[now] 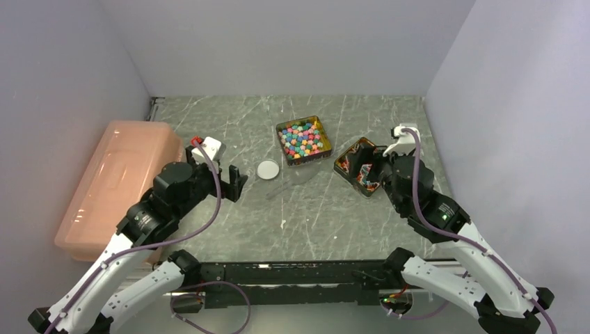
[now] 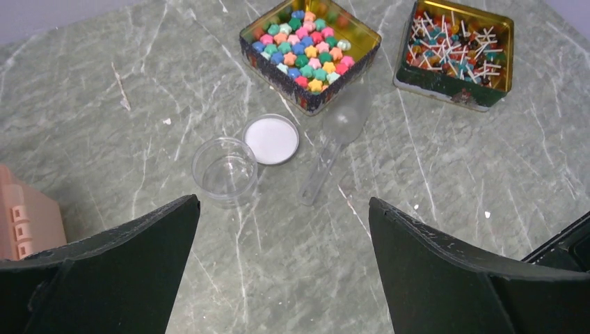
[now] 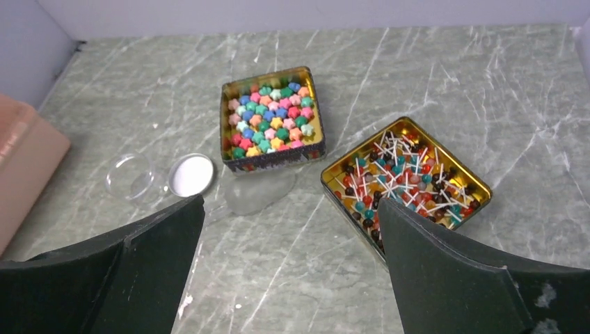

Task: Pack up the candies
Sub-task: Pick up the packing bottle from the center of the board.

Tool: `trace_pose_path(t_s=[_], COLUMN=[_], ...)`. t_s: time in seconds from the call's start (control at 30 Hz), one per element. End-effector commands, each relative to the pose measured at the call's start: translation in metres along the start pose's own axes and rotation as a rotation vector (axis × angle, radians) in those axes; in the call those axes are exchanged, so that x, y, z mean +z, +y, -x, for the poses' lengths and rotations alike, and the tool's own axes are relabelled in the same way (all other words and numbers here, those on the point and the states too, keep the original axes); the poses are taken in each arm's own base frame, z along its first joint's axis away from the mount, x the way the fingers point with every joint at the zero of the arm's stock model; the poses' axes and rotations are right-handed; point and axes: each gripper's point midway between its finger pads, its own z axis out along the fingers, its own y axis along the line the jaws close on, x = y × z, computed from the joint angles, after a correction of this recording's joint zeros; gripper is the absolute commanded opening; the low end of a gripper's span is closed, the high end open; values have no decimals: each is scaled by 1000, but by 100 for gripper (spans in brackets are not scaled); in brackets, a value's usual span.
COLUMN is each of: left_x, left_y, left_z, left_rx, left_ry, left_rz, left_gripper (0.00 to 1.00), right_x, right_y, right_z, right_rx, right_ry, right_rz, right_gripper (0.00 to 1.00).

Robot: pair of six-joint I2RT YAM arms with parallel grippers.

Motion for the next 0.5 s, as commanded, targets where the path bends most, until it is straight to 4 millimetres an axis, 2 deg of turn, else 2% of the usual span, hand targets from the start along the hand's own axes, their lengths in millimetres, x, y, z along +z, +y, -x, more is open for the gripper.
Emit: trace_pose_path(t_s=[0.0,0.1,0.4,0.47], left_x=[-4,-4,-3,-4], left_y=[2,5,5,5], left_z=[18,17,14,16], left_rx=[9,7,-5,-6], left_ry=[-79,-67,-53,-59], left_rz=[6,22,24,27], left_gripper=[99,99,99,99], right_x=[-2,7,17,22], right_y=[0,0,12,20], right_z=[15,7,-3,-7], right_rx=[24,-1,-22,-31], right_ry=[-49,-3,16,33], right_rz=[-4,-36,7,35], right_gripper=[100,100,100,100])
